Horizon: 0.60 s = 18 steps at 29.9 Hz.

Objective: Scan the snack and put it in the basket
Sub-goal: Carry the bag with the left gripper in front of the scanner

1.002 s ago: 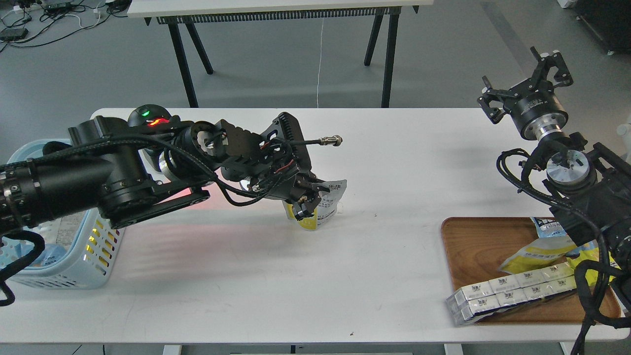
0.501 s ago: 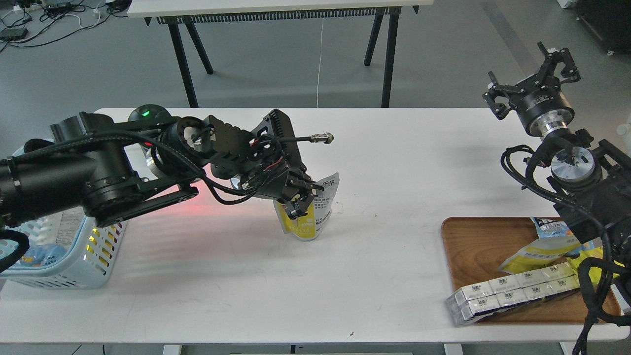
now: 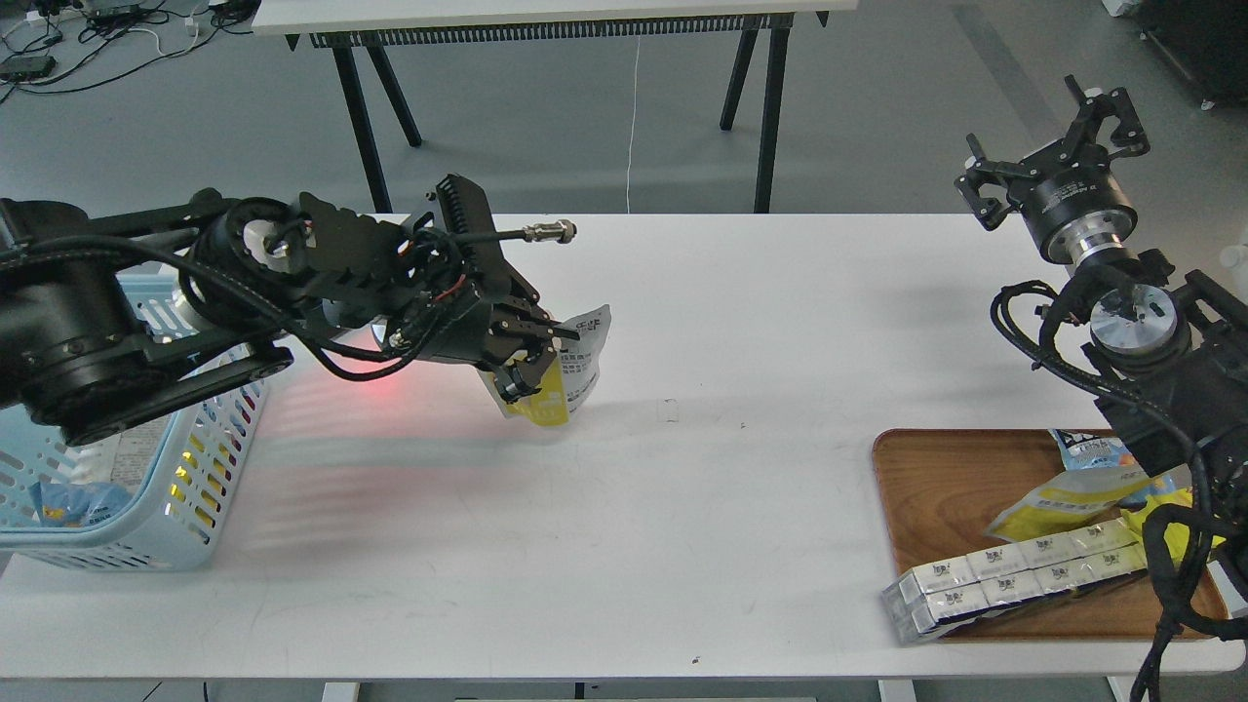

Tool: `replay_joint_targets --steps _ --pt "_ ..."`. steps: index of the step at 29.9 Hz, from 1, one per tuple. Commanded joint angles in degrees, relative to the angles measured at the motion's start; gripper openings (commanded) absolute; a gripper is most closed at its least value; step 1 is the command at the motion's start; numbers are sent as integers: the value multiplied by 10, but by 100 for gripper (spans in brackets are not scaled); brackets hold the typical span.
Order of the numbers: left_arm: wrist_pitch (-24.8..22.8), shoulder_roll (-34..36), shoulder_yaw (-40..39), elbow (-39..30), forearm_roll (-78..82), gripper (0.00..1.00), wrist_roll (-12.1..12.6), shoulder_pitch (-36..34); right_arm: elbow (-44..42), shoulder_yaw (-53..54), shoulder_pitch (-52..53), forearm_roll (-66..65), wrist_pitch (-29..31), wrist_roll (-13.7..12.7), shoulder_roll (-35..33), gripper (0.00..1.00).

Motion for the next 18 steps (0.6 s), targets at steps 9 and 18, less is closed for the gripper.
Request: replay_joint_targets --steps 9,18 --pt "0 74 -3 37 0 0 -33 1 1 -1 3 0 0 0 6 100" --pt "0 73 -20 98 0 0 -53 -6 1 -4 2 0 0 0 7 100"
